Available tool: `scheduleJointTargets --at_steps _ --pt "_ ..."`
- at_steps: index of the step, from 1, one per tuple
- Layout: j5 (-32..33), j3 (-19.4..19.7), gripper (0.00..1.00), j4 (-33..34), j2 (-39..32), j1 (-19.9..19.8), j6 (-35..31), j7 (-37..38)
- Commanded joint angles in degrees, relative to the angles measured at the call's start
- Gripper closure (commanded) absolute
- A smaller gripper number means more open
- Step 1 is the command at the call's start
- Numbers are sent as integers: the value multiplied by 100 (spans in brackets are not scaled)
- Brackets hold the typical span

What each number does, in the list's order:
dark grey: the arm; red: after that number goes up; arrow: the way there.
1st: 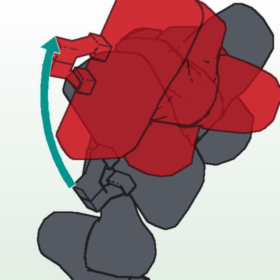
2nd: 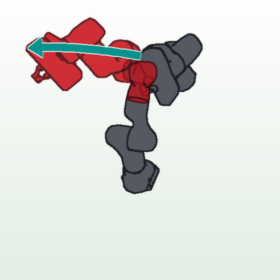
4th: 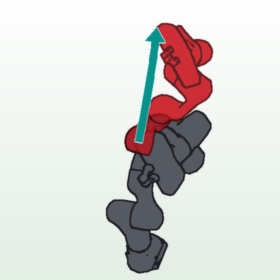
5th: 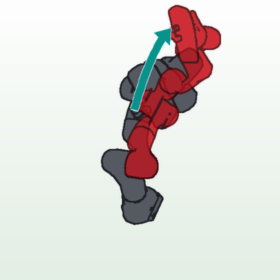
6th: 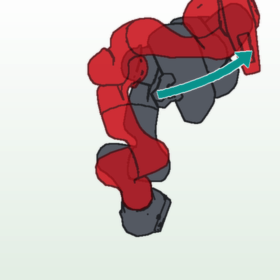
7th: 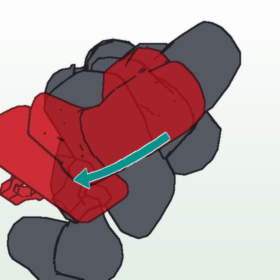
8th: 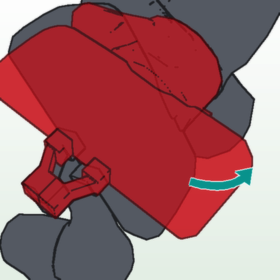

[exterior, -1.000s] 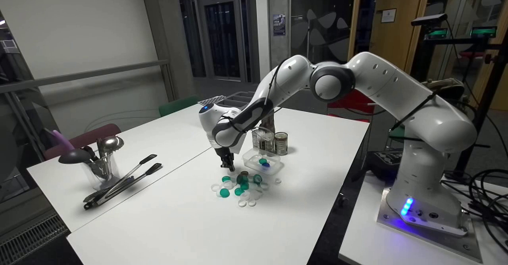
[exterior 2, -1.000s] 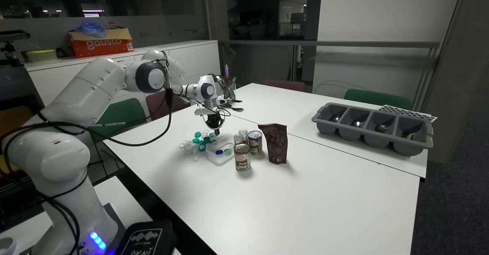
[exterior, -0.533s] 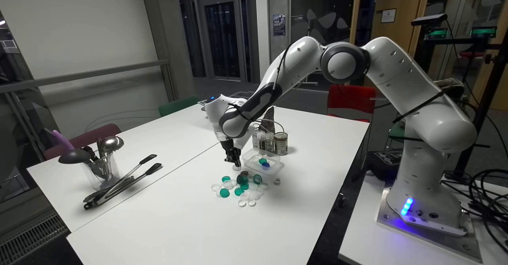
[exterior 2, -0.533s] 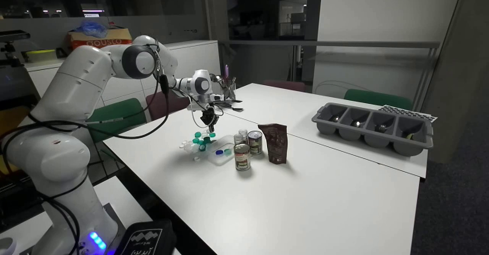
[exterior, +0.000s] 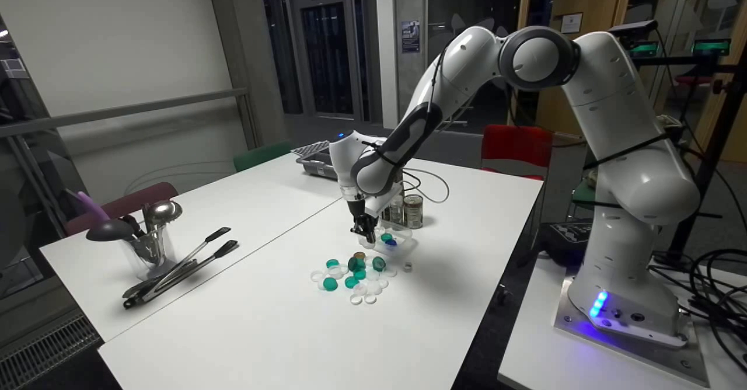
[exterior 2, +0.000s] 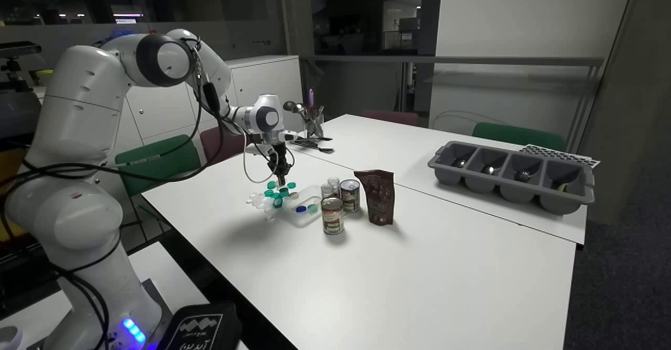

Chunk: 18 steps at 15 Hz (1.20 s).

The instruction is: Put the bottle cap inside the plastic container

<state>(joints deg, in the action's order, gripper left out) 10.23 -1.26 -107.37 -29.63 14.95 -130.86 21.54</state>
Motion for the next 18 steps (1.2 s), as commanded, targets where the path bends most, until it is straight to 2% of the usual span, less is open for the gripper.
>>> scheduleJointTargets --at_steps 1,6,9,15,18 --pt "-247 32 100 -1393 937 -186 -719 188" --pt "-711 102 100 -2633 1685 -455 -1670 256" --pt "-925 129 100 -2961 2084 -564 -1798 313" --pt "-908 169 100 -2370 2213 -731 -1150 646" --pt "-1135 214 100 -1910 2027 -936 -780 511"
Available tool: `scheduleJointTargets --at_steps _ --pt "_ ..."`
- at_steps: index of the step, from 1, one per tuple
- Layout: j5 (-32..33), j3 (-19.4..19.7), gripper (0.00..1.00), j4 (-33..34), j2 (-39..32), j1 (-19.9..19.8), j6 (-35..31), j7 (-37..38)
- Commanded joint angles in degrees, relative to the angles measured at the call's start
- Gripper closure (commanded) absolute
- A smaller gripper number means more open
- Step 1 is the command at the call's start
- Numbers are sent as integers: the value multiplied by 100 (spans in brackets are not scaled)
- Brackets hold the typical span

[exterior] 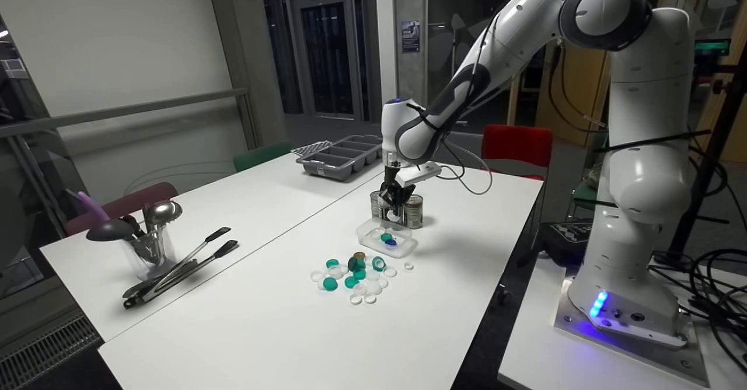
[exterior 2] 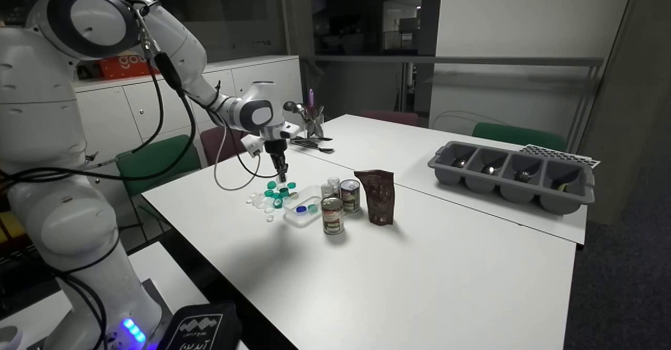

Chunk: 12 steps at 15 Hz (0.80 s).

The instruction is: Put the bottle cap inside the plastic container

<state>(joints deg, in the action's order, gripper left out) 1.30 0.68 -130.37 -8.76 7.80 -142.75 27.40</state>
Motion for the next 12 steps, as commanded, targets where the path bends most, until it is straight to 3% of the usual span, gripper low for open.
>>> scheduleJointTargets --at_steps 1,12 --pt "-323 15 100 516 -95 -265 537 -89" --pt "-855 7 100 2613 -1906 -537 1673 -731"
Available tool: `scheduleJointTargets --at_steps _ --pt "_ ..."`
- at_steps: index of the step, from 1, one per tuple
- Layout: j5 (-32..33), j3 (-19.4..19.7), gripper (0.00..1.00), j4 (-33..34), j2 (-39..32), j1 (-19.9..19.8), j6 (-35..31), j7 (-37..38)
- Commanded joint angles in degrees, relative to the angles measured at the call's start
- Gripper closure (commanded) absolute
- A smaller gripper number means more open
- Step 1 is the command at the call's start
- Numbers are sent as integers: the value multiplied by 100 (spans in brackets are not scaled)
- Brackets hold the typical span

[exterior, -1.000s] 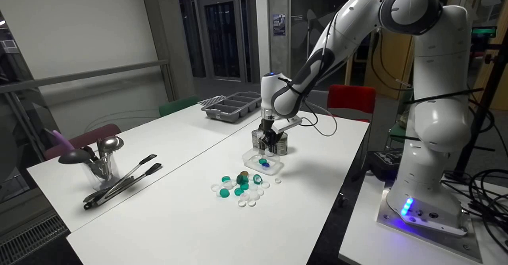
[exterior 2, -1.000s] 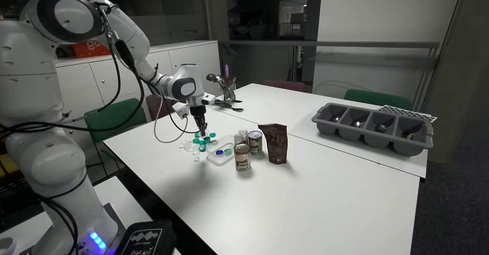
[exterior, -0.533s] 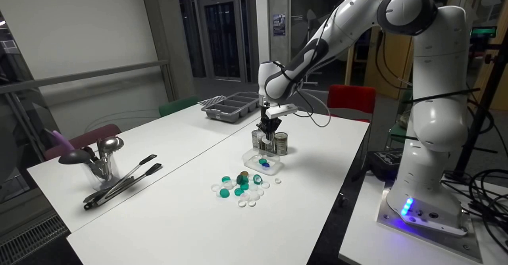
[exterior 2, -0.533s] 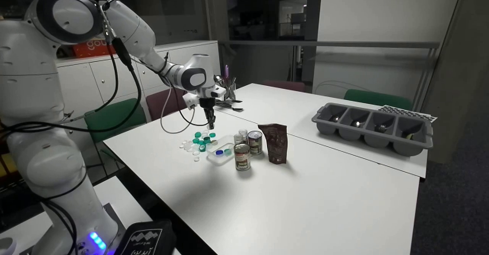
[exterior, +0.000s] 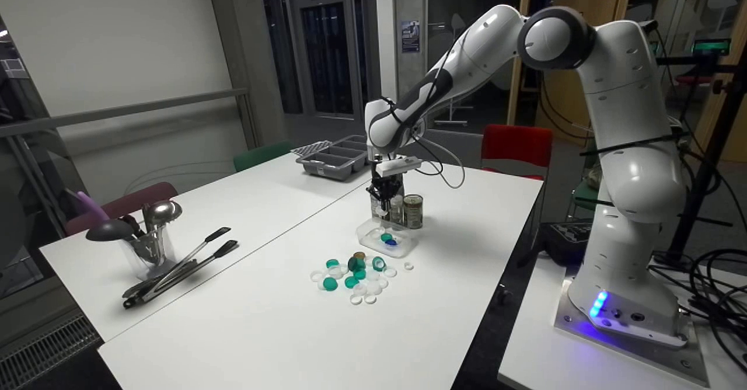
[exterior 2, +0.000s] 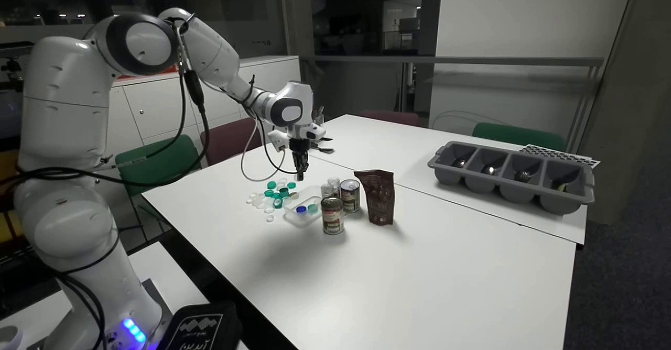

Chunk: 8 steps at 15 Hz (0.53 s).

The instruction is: Put the bottle cap inside the plastic container

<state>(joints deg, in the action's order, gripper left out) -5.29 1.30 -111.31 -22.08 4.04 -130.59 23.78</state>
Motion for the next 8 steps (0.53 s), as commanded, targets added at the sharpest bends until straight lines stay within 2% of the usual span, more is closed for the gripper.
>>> scheduleJointTargets --at_steps 1,6,7,8 --pt "-200 -42 100 863 -765 -180 532 -426" --pt "-181 -19 100 1456 -1431 -268 880 -621" --pt "-173 -16 74 1511 -1502 -272 896 -635" --pt "-168 -13 72 1565 -1552 -274 917 -637"
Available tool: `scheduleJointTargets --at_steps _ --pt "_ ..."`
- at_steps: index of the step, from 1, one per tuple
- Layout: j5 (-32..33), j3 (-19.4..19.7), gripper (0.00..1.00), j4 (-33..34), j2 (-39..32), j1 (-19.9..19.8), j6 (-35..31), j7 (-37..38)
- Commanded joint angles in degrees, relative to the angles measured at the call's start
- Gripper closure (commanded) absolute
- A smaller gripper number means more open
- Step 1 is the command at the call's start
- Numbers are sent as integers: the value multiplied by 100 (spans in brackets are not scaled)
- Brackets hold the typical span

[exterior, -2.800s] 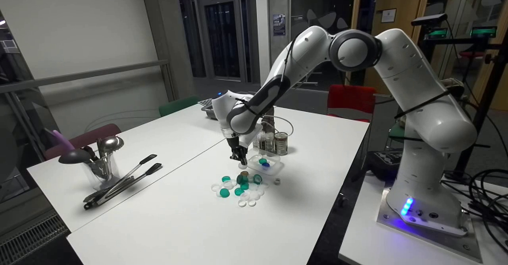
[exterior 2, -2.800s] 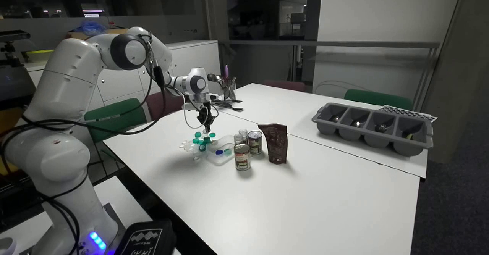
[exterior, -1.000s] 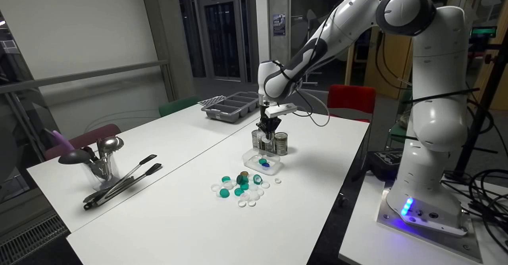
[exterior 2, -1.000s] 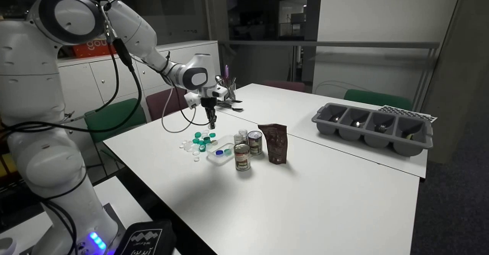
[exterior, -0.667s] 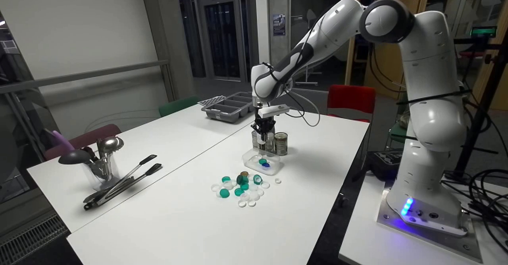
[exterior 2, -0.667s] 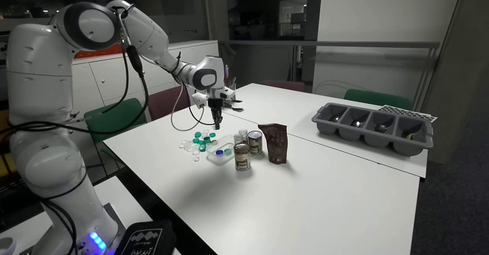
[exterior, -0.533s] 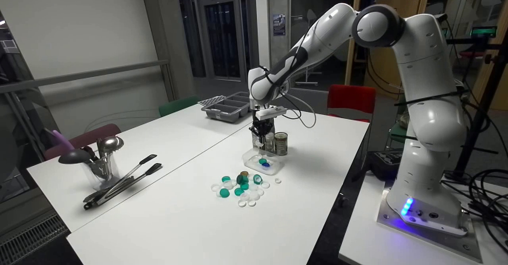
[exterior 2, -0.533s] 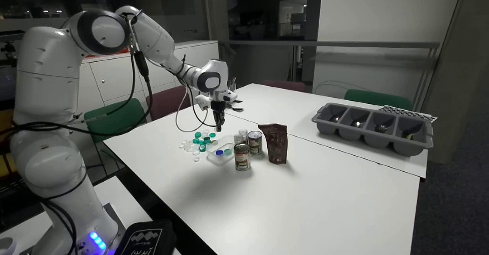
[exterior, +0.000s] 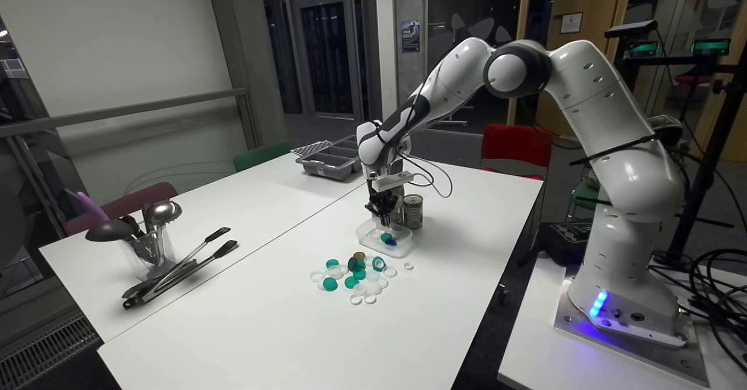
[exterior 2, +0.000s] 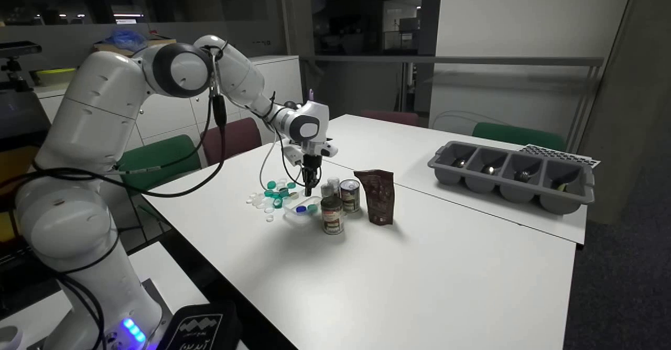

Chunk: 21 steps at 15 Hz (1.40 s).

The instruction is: Put the bottle cap inside the plastic container

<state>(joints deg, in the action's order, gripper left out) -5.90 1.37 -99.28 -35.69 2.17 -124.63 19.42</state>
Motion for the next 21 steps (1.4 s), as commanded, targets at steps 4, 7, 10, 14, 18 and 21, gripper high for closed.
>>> scheduleJointTargets --at_steps 4,7,10,14,18,21 --pt "-23 5 43 310 -103 27 283 -86" --pt "172 67 22 -26 274 275 204 150" --pt "752 168 1 -412 741 719 296 410" --pt "1942 67 0 -947 1394 1397 603 817" --pt "2771 -283 0 -1512 1969 1707 374 601" --pt "3070 -517 0 -1954 2339 1633 -402 483"
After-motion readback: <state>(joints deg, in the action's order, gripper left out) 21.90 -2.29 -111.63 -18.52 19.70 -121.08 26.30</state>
